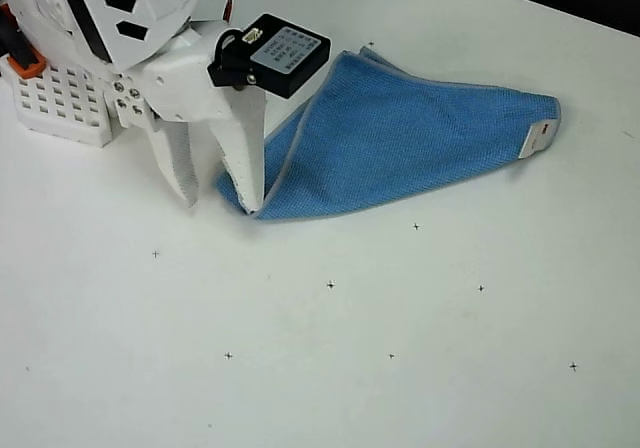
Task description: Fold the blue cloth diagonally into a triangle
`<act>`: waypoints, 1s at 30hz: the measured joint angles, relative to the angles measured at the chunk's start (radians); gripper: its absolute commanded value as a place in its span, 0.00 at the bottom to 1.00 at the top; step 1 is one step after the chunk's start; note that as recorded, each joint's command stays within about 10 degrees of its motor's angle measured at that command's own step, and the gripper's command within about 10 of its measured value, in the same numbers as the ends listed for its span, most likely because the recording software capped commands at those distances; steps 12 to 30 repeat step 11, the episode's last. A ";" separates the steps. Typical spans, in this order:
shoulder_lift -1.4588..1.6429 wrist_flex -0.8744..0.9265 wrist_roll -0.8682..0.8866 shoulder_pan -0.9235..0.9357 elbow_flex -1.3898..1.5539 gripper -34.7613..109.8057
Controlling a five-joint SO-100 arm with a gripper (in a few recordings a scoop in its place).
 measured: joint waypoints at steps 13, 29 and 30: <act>0.012 0.000 0.005 0.000 0.003 0.47; 0.012 0.000 0.005 0.000 0.003 0.47; 0.012 0.000 0.005 0.000 0.003 0.47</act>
